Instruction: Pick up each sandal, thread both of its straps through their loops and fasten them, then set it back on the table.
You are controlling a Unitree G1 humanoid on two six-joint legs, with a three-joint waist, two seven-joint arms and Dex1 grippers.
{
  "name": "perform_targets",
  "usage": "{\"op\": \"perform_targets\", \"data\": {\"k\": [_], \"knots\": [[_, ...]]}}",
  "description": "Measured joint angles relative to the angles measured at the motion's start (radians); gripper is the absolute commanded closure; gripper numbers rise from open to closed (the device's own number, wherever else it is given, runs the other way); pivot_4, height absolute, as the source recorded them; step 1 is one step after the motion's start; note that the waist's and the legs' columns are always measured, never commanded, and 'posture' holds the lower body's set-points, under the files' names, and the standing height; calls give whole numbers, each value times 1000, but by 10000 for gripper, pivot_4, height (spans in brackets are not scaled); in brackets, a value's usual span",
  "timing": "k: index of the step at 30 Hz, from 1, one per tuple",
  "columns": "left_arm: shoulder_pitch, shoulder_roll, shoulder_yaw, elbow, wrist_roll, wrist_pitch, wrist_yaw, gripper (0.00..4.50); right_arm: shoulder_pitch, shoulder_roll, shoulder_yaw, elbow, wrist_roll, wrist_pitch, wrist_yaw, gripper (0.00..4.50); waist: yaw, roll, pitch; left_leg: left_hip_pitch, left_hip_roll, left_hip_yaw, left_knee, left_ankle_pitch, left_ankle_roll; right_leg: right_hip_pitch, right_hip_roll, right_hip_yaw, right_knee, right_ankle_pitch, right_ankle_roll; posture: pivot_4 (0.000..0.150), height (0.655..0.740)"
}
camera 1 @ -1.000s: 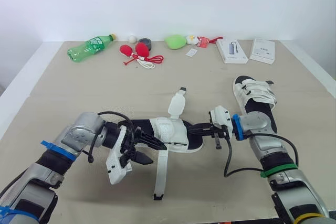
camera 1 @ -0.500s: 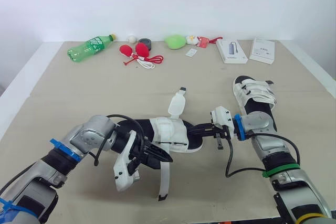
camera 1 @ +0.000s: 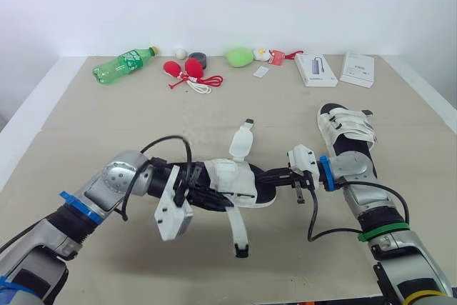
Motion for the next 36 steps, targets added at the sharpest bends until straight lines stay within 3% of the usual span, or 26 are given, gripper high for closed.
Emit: {"op": "perform_targets", "data": {"k": [7,10,15,21,26,36], "knots": [[49,11,63,-110,-204,403,-33,44291,-1,0,1,0,-5,-2,0,45000,0,0,0,0,0,-1,0,0,0,0,1,0,0,-1,2,1500,7400],[75,28,101,-163,-353,701,-38,44291,-2,0,1,0,-7,-2,1,45000,0,0,0,0,0,-2,1,0,0,0,1,0,0,-2,3,1500,7400],[72,37,168,-187,-520,1032,-34,44291,-2,0,1,0,-8,-2,2,45000,0,0,0,0,0,-2,1,0,0,0,2,0,0,-2,3,1500,7400],[7,-46,271,-137,-656,1339,26,44291,-4,-1,1,1,-13,-5,2,45000,0,0,0,-1,0,-5,3,0,0,1,4,0,0,-2,4,1500,7400],[-25,-94,335,-74,-695,1514,44,44291,-4,-1,1,0,-14,-12,5,45000,0,0,0,-2,0,-6,3,0,0,1,5,0,0,-2,4,1500,7400],[-25,-149,387,-57,-689,1643,64,44291,1,-7,1,-10,-15,-16,3,45000,0,0,0,-2,0,-8,4,0,0,1,5,0,0,-2,4,1500,7400]]}}
